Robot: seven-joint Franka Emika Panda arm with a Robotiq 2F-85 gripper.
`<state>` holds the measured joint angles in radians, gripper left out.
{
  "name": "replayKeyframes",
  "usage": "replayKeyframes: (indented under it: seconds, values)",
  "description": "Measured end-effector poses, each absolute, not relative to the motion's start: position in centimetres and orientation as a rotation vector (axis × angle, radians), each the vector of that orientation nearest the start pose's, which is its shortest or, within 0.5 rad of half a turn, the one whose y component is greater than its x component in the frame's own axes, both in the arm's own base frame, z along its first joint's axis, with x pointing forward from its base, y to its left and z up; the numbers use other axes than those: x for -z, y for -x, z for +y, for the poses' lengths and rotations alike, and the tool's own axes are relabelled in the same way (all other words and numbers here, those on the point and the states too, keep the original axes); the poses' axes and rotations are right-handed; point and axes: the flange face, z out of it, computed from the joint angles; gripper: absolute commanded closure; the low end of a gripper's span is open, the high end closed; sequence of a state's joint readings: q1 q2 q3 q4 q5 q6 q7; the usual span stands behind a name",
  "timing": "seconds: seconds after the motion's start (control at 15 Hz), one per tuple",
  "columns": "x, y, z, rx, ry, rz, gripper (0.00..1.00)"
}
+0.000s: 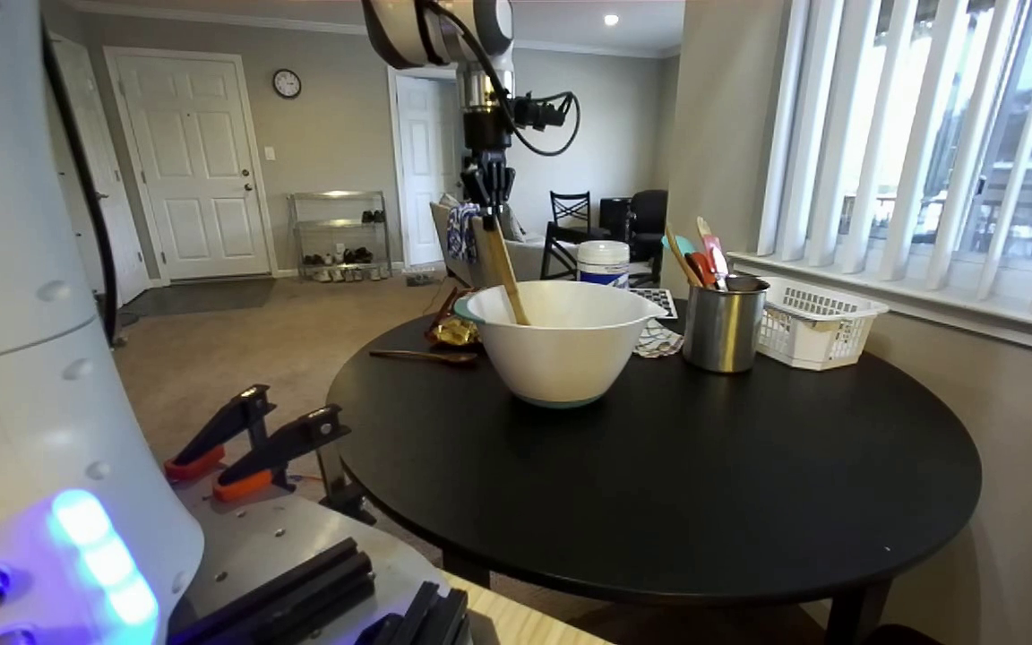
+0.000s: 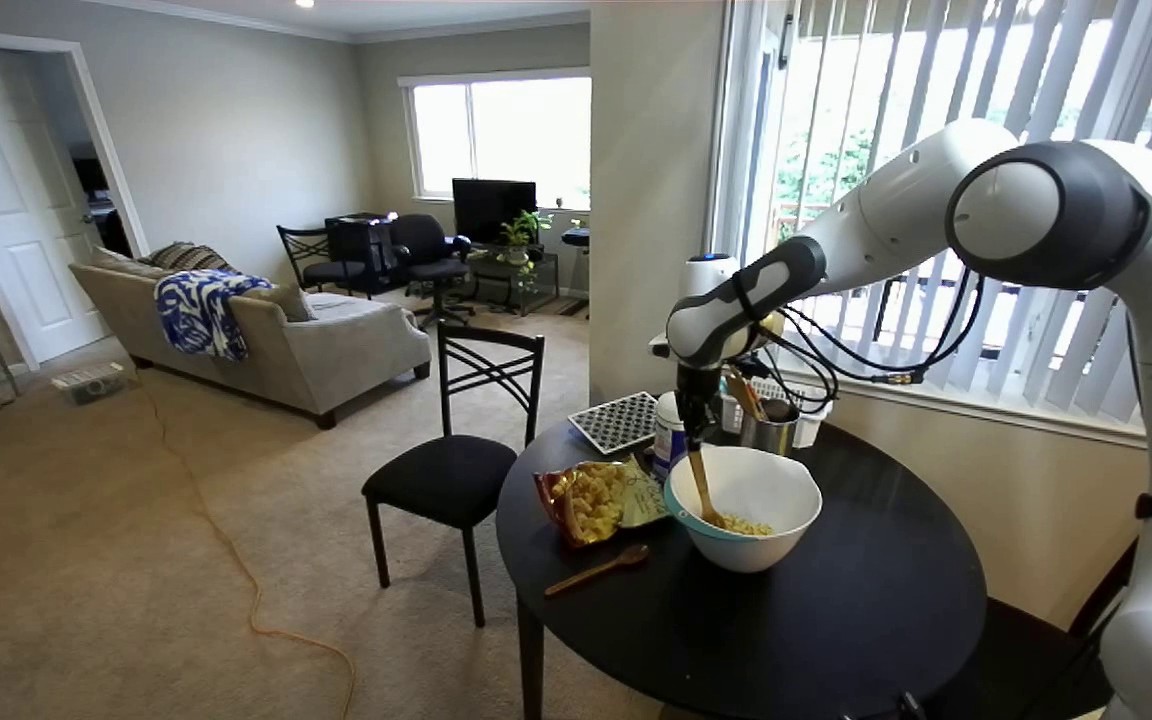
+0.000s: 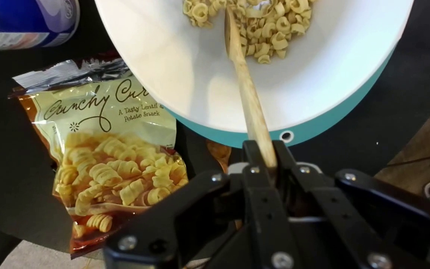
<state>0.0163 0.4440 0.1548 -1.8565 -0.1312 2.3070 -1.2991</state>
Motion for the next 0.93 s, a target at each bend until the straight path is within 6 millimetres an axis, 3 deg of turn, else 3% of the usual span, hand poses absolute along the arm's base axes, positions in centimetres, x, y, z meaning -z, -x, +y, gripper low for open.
replayKeyframes:
  seconds: [0.27,0.6,0.93]
  values:
    - [-28.5,-62.9,9.9,-0.034,2.233,-2.249,0.97]
    - [-27.6,-61.5,8.0,-0.230,2.207,-2.191,0.97]
    - [-27.8,-61.7,7.5,-0.241,2.213,-2.221,0.97]
